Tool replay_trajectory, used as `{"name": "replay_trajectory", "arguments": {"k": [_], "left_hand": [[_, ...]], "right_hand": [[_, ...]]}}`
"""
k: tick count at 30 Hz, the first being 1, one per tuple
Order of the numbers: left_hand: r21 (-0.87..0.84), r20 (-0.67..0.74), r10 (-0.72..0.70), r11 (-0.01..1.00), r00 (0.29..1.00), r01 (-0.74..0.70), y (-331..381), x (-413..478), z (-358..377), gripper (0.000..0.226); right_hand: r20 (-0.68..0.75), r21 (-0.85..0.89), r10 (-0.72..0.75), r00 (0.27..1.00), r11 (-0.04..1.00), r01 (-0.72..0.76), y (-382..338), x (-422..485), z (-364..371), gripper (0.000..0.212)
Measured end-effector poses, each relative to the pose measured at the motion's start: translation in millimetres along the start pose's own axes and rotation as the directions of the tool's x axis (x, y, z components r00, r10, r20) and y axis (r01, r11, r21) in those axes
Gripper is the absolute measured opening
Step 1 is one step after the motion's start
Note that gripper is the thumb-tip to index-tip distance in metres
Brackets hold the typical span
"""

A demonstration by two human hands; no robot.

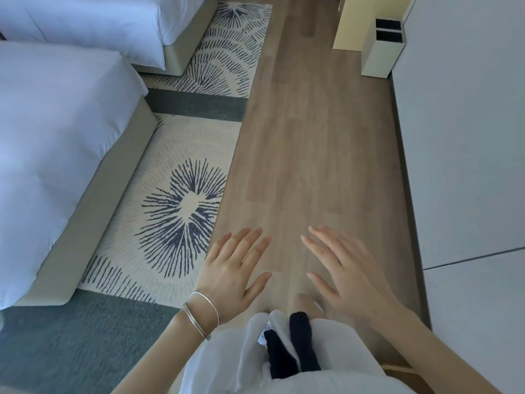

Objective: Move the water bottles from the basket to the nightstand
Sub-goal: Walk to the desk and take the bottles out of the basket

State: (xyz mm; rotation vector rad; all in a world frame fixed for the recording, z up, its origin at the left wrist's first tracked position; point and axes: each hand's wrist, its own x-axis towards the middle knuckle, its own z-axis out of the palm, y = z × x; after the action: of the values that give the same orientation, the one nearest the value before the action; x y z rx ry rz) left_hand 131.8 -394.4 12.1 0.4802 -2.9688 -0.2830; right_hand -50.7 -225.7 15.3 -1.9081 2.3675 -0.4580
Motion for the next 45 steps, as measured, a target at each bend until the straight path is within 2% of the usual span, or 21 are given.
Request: {"name": "replay_trajectory", "arguments": {"k": [7, 13, 21, 29, 38, 45], "left_hand": [[-0.015, 0.043, -0.007, 1.000, 0.999, 0.008, -38.1, 58.3, 15.2, 0.056], [-0.001, 0.052, -0.037, 0.999, 0.998, 0.037, -76.4, 150.2, 20.2, 0.055], [-0.005, -0.010, -0.072, 0.997, 0.997, 0.072, -115.2, 312.5, 4.2, 0.056], [0.011, -0.074, -0.078, 0.997, 0.994, 0.079, -153.2, 408.3, -0.8, 0.055], [0.040, -0.098, -0.039, 0.998, 0.994, 0.043, -254.0, 502.1, -4.5, 0.055], [0.044, -0.060, -0.027, 0.999, 0.998, 0.029, -351.8, 580.9, -34.8, 0.059]], "right_hand": [[0.021, 0.047, 0.002, 1.000, 0.999, -0.003, 41.7, 53.5, 21.2, 0.054], [0.058, 0.041, -0.023, 0.998, 0.999, 0.020, 110.0, 135.2, 15.5, 0.055], [0.082, -0.049, -0.098, 0.992, 0.993, 0.103, 209.1, 272.1, -23.2, 0.051], [0.016, -0.004, -0.113, 0.994, 0.994, 0.113, 256.7, 373.2, -44.0, 0.053], [0.101, -0.065, -0.080, 0.992, 0.994, 0.087, 293.7, 485.2, -15.0, 0.054], [0.050, -0.096, -0.050, 0.997, 0.994, 0.055, 306.6, 608.5, -22.2, 0.052]]}}
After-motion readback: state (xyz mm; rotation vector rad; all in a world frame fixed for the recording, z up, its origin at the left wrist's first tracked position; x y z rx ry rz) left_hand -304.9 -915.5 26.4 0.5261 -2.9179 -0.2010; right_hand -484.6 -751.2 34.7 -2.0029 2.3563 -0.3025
